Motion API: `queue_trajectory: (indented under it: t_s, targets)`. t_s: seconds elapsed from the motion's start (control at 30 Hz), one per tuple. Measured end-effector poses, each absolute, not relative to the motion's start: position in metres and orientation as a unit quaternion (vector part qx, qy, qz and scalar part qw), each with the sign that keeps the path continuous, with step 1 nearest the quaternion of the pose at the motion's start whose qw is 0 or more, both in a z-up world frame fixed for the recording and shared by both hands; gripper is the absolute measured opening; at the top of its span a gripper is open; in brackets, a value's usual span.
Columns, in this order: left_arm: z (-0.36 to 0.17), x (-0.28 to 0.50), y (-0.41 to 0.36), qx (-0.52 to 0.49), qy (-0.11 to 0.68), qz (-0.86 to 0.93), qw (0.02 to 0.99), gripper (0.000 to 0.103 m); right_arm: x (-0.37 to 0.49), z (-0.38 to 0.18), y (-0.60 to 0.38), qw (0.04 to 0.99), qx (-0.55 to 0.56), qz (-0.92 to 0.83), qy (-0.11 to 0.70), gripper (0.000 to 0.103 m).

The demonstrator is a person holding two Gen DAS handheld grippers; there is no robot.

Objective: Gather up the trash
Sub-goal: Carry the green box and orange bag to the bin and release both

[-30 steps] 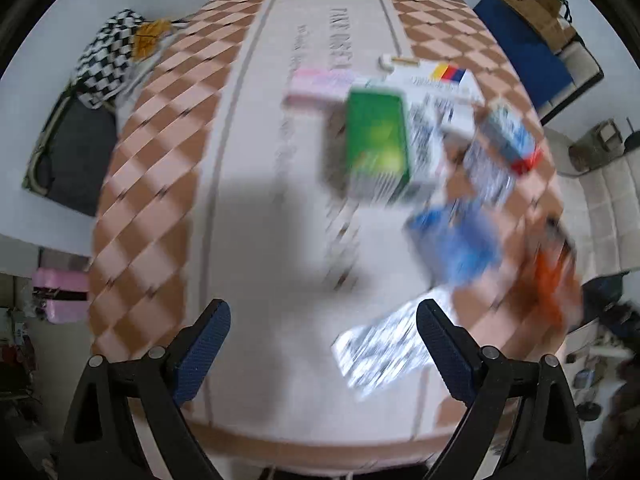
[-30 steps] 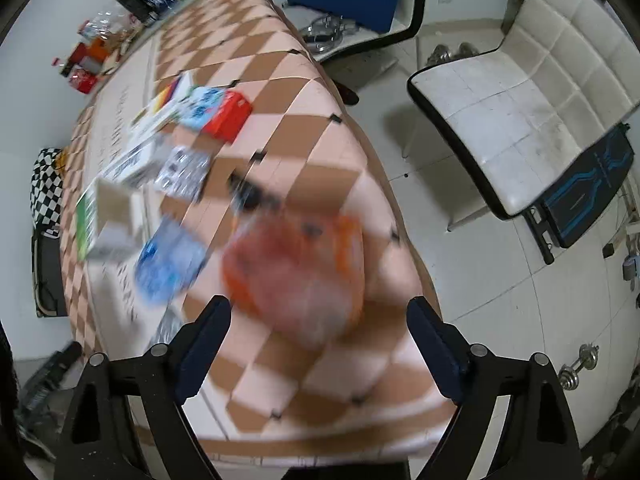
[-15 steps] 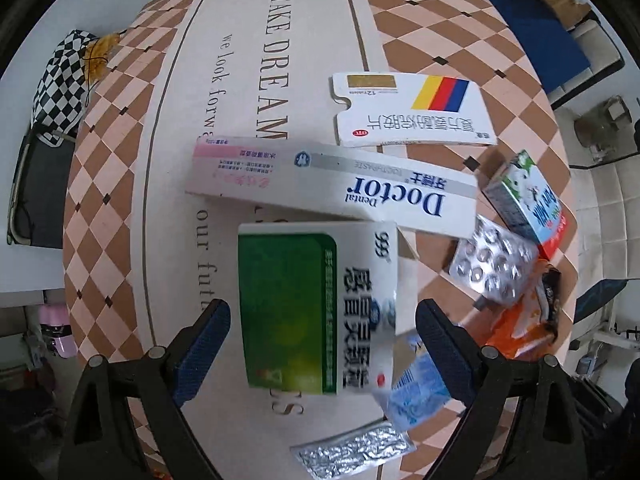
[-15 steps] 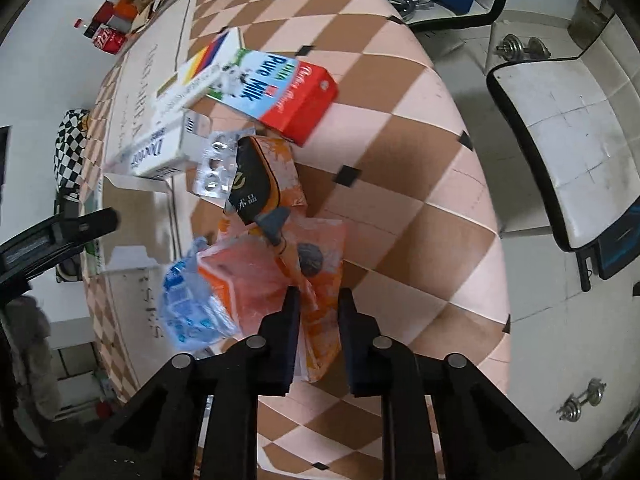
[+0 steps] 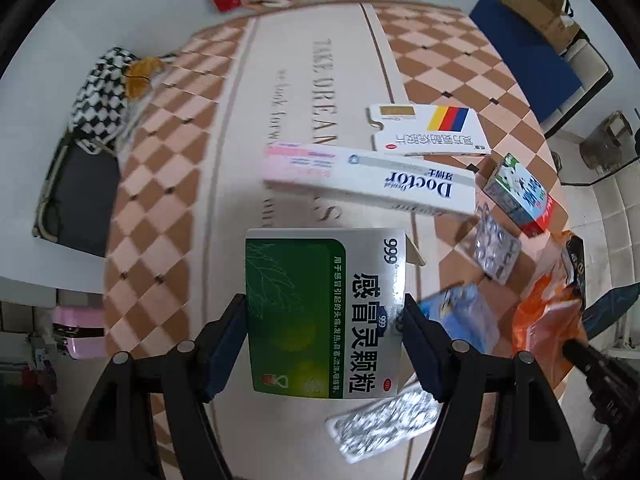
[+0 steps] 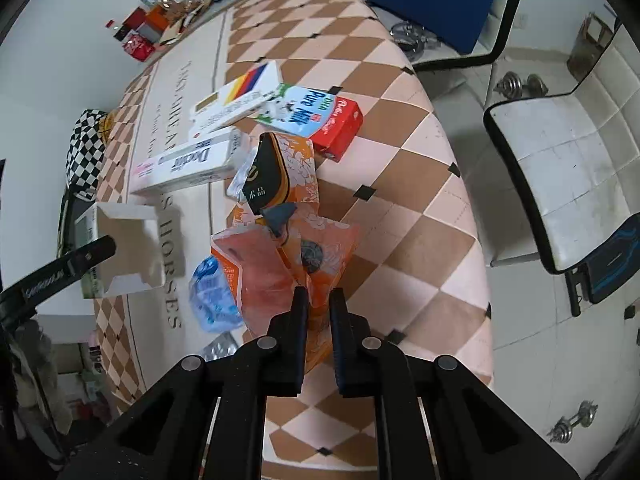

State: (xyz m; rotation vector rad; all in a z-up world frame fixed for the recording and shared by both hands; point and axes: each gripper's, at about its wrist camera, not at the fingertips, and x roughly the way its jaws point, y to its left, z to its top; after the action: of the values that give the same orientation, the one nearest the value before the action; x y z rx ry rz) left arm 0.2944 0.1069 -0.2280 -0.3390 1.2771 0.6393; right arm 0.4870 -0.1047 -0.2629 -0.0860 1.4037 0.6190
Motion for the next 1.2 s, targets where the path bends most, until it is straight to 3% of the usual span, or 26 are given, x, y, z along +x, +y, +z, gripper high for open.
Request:
queue_trajectory:
  t_s: [0.47,0.7,0.97,1.2]
  targets:
    - [-0.174,0.12,0.063,-0.147,0.523,0.273,0.794,0.071,0.29,-0.198,-0.136,0.758,-0.039,0.299,0.578,0.011]
    - [-0.177,0.022,0.035,-0.154,0.524,0.24,0.803,0.071,0.171,-0.203,-0.163,0.755,-0.032,0.292,0.586,0.01]
    - [-0.236,-0.055,0.002,-0.182,0.574,0.207,0.771,0.071,0.074,-0.272,-0.193,0.712,-0.055,0.27,0.646,0.01]
    - [-0.347,-0.082,-0.018,-0.22,0.639,0.193,0.712,0.071,0.043,-0.389,-0.213,0.665,-0.096,0.227,0.705,0.01]
